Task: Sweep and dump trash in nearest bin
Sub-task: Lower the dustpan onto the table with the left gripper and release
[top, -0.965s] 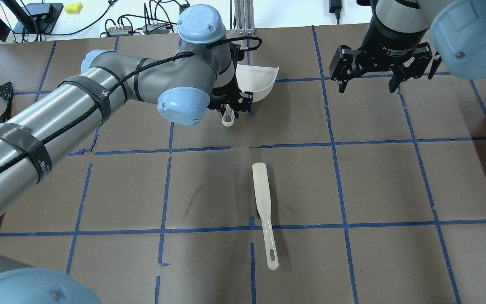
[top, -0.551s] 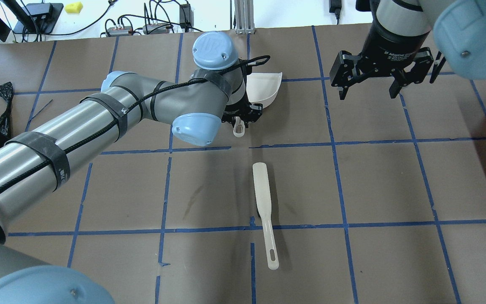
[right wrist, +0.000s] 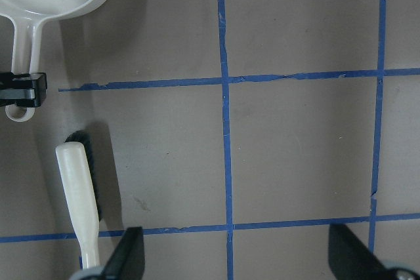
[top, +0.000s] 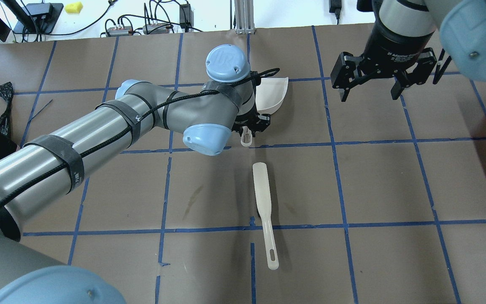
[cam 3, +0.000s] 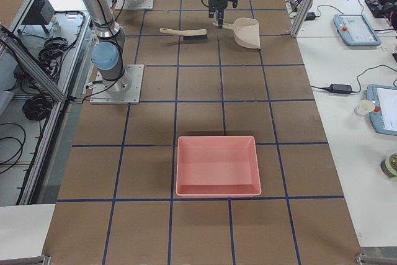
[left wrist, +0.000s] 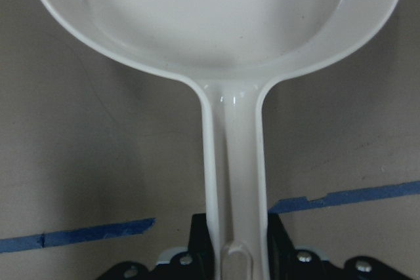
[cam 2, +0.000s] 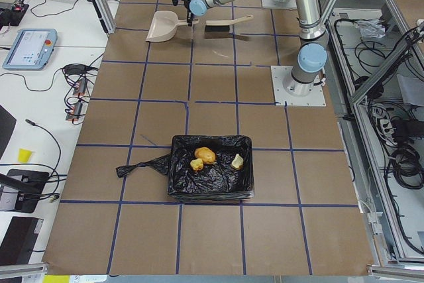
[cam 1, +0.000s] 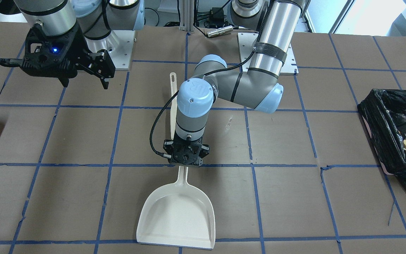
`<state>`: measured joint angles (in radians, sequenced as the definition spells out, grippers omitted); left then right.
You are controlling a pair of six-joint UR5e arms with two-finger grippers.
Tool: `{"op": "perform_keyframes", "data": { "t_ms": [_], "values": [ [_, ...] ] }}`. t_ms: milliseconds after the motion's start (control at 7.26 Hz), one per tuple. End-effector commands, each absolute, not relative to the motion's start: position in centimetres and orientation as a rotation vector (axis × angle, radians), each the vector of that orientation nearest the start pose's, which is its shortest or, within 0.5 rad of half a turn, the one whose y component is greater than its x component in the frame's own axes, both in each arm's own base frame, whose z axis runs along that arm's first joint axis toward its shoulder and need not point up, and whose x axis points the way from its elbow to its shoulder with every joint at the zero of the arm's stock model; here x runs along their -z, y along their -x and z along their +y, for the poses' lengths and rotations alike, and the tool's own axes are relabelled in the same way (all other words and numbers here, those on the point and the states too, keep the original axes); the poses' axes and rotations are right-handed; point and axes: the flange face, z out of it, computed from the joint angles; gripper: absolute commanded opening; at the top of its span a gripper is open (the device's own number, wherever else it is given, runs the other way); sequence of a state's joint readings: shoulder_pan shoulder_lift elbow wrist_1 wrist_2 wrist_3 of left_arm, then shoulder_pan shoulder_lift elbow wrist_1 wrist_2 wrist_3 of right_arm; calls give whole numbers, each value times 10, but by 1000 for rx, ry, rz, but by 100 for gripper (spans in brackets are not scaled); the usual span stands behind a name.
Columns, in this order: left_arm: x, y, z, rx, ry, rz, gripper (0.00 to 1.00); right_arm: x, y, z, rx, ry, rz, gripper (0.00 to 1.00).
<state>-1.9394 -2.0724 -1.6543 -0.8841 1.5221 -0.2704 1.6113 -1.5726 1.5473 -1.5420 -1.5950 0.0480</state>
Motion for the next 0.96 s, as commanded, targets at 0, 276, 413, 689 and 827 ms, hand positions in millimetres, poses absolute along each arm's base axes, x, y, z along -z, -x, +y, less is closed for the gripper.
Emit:
{"op": "perform_keyframes", "data": {
  "t_ms": [0,276,413,689,827],
  "values": [
    [-241,361,-551,159,-166,3221,100,-498,-149,-487,13,51,3175,100],
    [-262,341,-561,207,-129,3215,100,-497,-151,-488,13,53,3164,100],
    [-282,305,-573,212,-44,3219,100,-497,-152,-488,13,58,3168,100],
    [-334,254,-571,187,37,3207,100,-496,-152,-488,11,61,3168,100],
    [-359,219,-566,139,4,3196,100,-497,-153,-487,18,63,3170,100]
  ]
}}
